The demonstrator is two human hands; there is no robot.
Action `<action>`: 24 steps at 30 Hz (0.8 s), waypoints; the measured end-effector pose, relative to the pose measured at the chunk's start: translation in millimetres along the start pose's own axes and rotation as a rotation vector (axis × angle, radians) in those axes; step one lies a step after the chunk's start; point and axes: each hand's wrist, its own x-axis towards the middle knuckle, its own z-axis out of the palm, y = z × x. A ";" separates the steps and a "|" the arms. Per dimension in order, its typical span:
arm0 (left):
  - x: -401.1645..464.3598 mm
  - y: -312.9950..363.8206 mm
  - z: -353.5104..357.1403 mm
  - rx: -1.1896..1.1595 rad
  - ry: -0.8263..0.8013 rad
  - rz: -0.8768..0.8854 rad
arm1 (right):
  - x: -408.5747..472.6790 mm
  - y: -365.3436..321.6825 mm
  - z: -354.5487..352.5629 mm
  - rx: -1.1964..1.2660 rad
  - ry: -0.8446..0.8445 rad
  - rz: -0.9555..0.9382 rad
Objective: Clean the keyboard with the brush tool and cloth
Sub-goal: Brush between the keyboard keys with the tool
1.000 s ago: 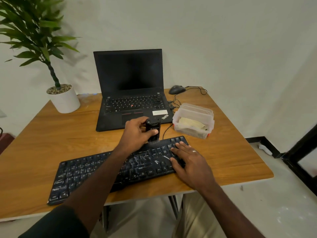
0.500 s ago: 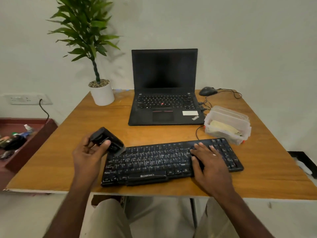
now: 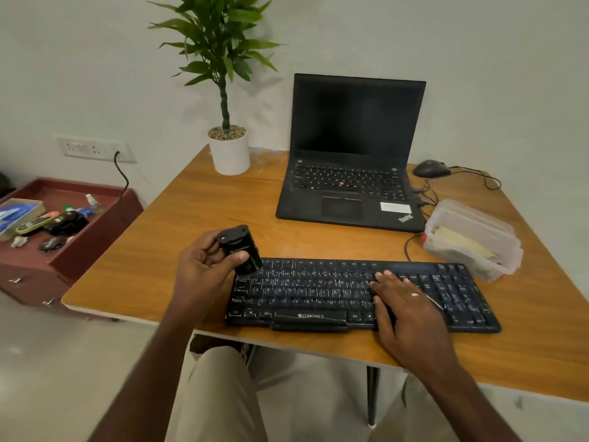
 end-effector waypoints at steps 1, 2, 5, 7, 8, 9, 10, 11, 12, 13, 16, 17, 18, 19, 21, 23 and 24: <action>2.5 0.9 7.1 -0.009 -0.030 -0.006 | -0.2 0.1 -0.3 -0.001 -0.003 -0.004; 4.0 2.0 13.6 -0.023 -0.055 -0.015 | -0.5 0.2 -0.8 -0.001 -0.003 -0.012; 5.3 6.4 17.2 -0.035 -0.047 -0.002 | -2.3 -1.9 -3.0 0.003 0.005 -0.055; 6.7 7.9 3.1 -0.020 0.014 0.023 | -3.9 -3.9 -3.2 0.013 -0.012 -0.108; 7.6 7.7 -6.3 -0.015 0.038 0.034 | -4.6 -4.4 -2.6 0.017 -0.022 -0.132; 8.0 6.6 -15.4 -0.011 0.054 0.041 | -5.1 -4.2 -2.2 0.021 -0.028 -0.149; 7.6 6.1 -22.1 -0.007 0.060 0.039 | -5.4 -4.0 -1.9 0.024 -0.028 -0.156; 7.0 5.3 -25.8 0.000 0.054 0.029 | -5.4 -4.0 -1.6 0.029 -0.026 -0.157; 6.2 5.0 -25.5 0.006 0.029 0.017 | -5.4 -3.8 -1.6 0.032 -0.022 -0.155; 5.8 4.8 -22.2 0.016 -0.004 0.006 | -5.8 -3.6 -1.5 0.035 -0.020 -0.152; 7.7 3.8 -2.5 0.058 -0.108 -0.017 | -6.3 -3.8 -1.3 0.046 -0.023 -0.155; 9.2 3.4 4.7 0.069 -0.142 -0.019 | -5.9 -3.9 -1.5 0.050 -0.024 -0.155; 10.9 3.4 11.9 0.069 -0.169 -0.021 | -5.6 -4.0 -1.9 0.051 -0.024 -0.150; 12.4 3.8 17.6 0.058 -0.181 -0.026 | -5.6 -4.2 -2.4 0.051 -0.024 -0.144; 14.4 5.4 22.6 -0.001 -0.147 -0.031 | -5.5 -4.7 -3.3 0.060 -0.018 -0.130; 15.9 8.1 16.7 -0.062 -0.080 -0.020 | -5.7 -4.8 -3.8 0.068 -0.014 -0.127; 16.8 8.9 10.5 -0.076 -0.052 -0.011 | -5.7 -4.9 -3.6 0.068 -0.015 -0.127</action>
